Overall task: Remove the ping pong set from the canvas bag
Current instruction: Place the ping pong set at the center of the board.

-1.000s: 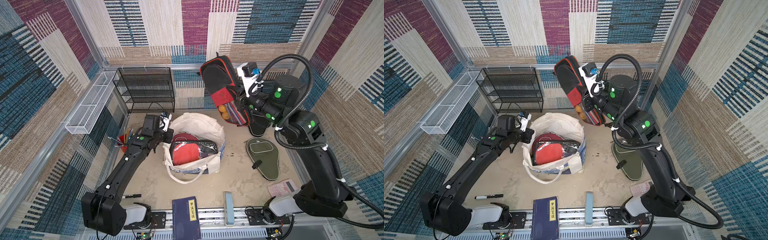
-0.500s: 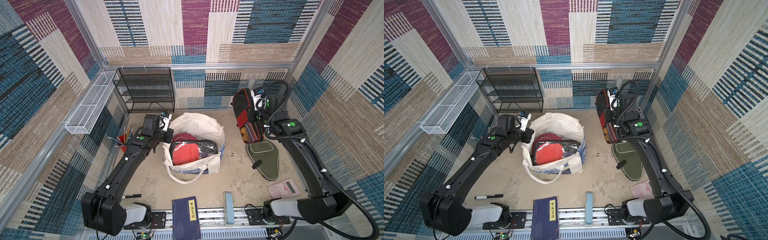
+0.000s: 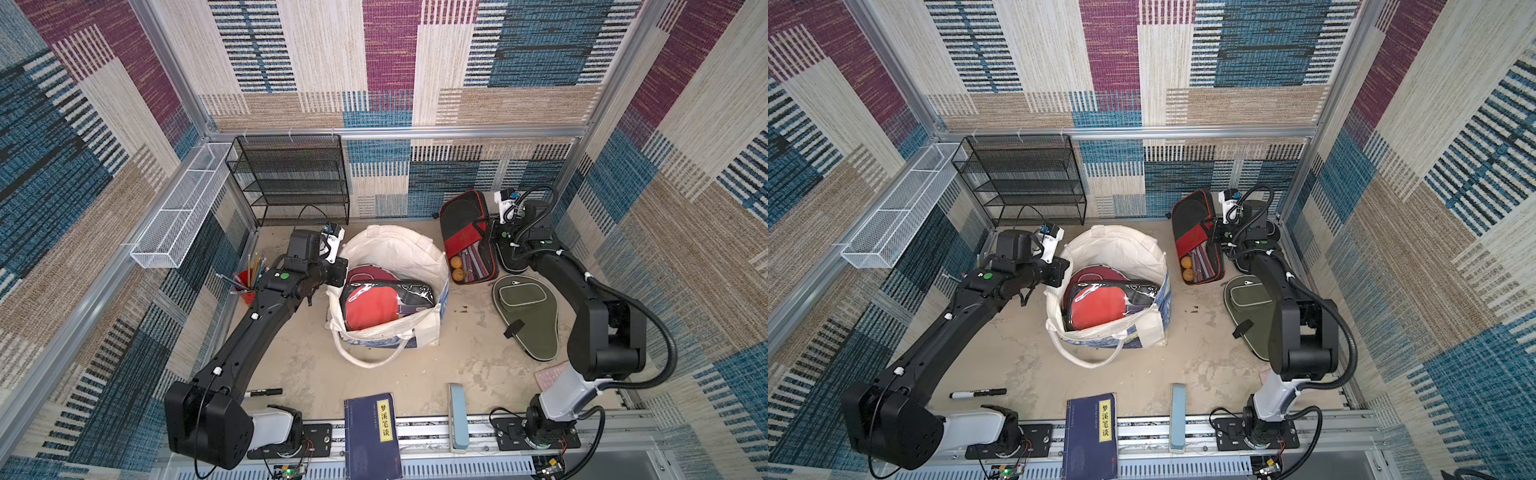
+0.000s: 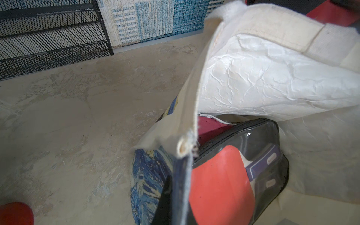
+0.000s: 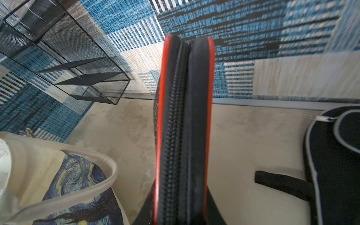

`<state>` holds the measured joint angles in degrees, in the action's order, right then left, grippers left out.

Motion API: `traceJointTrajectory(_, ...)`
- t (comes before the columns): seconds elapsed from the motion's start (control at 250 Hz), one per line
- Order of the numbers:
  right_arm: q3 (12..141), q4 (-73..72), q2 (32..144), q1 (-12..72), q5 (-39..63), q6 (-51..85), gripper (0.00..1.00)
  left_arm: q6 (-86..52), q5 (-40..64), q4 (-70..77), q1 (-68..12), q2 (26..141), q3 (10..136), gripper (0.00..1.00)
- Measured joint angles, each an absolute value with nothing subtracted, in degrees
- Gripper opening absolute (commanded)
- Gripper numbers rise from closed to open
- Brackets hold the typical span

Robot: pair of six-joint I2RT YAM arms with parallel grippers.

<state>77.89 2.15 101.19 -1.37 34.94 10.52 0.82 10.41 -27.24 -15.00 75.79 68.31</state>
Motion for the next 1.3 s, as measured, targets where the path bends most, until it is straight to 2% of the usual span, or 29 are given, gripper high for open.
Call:
traceJointTrajectory(0.28, 85.0, -5.2, 117.6, -4.7, 47.4, 19.0, 0.00, 0.8, 10.9, -27.3, -15.0, 77.6, 69.6, 0.00)
traceJointTrajectory(0.484, 89.8, -9.2, 125.6, -6.7, 50.8, 25.5, 0.00, 0.8, 10.9, -27.5, -15.0, 78.3, 70.3, 0.00)
traceJointTrajectory(0.684, 98.2, -6.7, 132.9, -8.0, 52.3, 27.2, 0.00, 0.8, 10.9, -27.7, -15.0, 79.0, 70.5, 0.00)
traceJointTrajectory(1.299, 101.1, -3.2, 137.4, -10.0, 51.5, 28.5, 0.01, 0.9, 10.9, -28.1, -15.0, 80.5, 71.5, 0.00)
